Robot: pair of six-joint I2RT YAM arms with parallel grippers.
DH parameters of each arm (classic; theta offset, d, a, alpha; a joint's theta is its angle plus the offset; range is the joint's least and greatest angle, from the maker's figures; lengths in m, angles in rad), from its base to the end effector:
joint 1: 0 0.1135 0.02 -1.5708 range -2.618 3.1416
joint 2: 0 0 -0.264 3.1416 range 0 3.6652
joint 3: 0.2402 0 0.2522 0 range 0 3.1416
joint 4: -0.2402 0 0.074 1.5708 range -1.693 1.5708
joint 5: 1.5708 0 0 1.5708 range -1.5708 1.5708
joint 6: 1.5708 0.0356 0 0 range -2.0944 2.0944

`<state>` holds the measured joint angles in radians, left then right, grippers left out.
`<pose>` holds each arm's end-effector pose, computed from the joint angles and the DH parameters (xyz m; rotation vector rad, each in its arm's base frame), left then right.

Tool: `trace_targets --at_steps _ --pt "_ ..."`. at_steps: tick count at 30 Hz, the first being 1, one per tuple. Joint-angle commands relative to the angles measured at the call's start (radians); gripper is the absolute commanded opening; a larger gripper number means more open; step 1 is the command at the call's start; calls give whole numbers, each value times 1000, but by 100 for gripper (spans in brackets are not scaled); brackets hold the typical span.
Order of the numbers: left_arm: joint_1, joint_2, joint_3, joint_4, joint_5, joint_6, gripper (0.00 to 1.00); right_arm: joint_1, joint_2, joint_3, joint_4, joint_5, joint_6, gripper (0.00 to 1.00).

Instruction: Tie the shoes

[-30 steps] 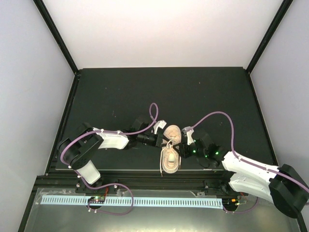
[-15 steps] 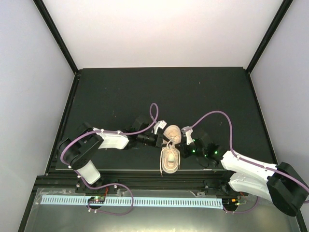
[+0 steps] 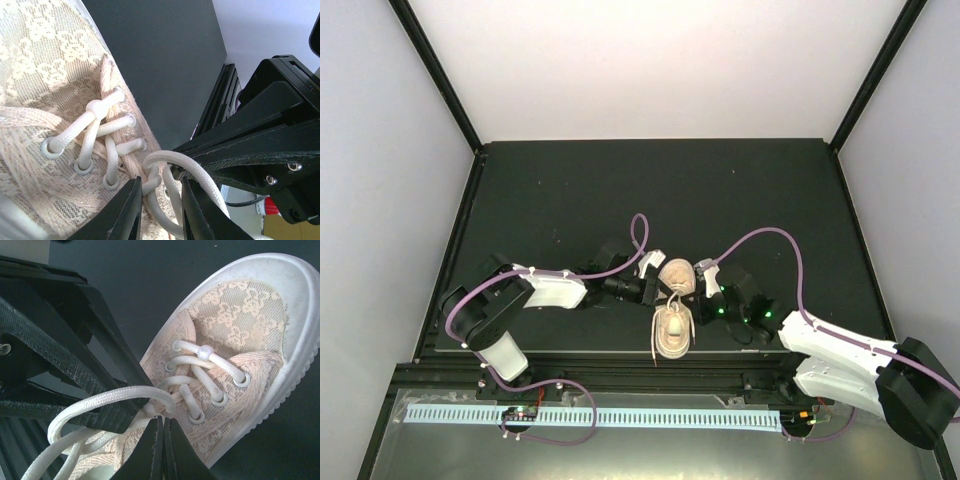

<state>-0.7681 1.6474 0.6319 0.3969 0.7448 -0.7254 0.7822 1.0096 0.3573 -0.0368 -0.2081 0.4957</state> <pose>0.2004 -0.2271 0.1421 0.5471 2.4452 -1.5646 0.1328 0.1424 0.1668 -0.4608 2.3646 0.8787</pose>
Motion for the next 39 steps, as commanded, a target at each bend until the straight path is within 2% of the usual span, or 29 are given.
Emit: trace_targets --at_steps 1,15,20,26,29,35,37,39 --pt "-5 8 32 6 27 21 25 -1 -3 23 28 -4 -5 2" --pt "-5 31 60 -3 36 24 27 0 17 34 64 -19 5 2" --pt "-5 37 64 -6 32 24 22 0 18 32 66 -19 5 2" --pt "-5 39 62 -6 30 22 6 -1 12 30 67 -10 9 2" --pt "-5 32 61 -4 31 24 2 0 7 30 67 0 14 2" --pt "-5 24 56 -4 29 26 2 0 7 35 61 18 20 2" --pt "-5 17 53 -3 14 22 2 -1 0 38 44 34 25 8" --pt "-5 7 45 7 -5 12 2 0 -16 39 26 50 28 21"
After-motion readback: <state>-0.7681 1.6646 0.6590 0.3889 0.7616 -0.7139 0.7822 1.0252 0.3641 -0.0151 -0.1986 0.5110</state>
